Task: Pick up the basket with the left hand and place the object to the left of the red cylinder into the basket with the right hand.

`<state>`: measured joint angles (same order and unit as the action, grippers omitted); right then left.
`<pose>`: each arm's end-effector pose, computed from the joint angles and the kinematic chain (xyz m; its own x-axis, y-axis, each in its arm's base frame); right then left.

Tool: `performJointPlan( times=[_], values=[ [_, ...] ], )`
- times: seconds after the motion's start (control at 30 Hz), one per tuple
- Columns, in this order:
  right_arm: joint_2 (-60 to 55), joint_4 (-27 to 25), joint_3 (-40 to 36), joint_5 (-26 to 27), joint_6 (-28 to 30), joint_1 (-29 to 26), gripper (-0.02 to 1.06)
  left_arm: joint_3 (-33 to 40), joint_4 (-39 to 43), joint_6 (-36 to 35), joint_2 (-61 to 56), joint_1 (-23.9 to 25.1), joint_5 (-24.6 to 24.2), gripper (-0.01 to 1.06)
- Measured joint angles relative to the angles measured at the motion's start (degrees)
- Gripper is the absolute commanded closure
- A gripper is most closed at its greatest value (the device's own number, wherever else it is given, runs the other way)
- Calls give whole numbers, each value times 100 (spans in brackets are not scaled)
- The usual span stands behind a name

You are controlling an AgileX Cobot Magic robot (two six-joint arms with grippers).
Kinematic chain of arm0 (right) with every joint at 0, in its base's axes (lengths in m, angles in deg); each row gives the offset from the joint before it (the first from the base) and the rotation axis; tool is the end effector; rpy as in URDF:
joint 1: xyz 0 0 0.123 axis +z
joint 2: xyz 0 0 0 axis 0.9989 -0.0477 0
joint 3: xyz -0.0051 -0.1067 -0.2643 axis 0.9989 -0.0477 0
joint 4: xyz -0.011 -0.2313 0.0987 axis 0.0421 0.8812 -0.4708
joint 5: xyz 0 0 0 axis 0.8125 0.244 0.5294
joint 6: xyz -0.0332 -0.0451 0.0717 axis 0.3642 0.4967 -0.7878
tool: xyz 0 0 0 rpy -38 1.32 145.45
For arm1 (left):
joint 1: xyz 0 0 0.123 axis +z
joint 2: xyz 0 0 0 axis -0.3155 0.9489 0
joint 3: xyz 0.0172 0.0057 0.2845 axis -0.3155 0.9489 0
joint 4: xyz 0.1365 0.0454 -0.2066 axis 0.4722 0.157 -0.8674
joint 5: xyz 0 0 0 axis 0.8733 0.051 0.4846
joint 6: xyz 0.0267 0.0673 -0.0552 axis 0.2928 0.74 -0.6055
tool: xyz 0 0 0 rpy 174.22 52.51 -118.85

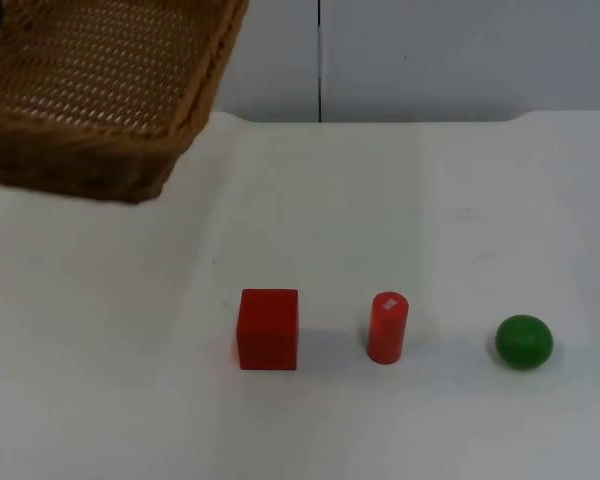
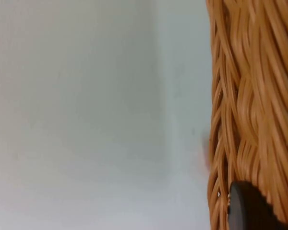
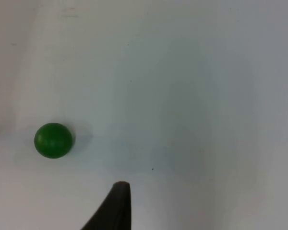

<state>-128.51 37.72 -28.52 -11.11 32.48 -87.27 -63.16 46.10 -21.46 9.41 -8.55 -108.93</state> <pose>0.1689 -0.0010 0.3001 -0.7742 -0.0033 -0.6329 0.0041 0.9999 -0.0102 0.3410 0.0147 0.3180 -0.9362 -0.0227 -0.3509 0.1325 0.9017 -0.4117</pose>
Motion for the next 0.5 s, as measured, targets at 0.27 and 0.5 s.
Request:
performJointPlan(
  times=[0.27, 0.5],
  values=[
    [0, -84, 0, 0, 0, 0, -1, 1690, 116, 340, -894, 781, 44, 105],
    [0, -243, 0, 0, 0, 11, -1, 2411, 161, 558, -1141, 810, 44, 105]
  ],
)
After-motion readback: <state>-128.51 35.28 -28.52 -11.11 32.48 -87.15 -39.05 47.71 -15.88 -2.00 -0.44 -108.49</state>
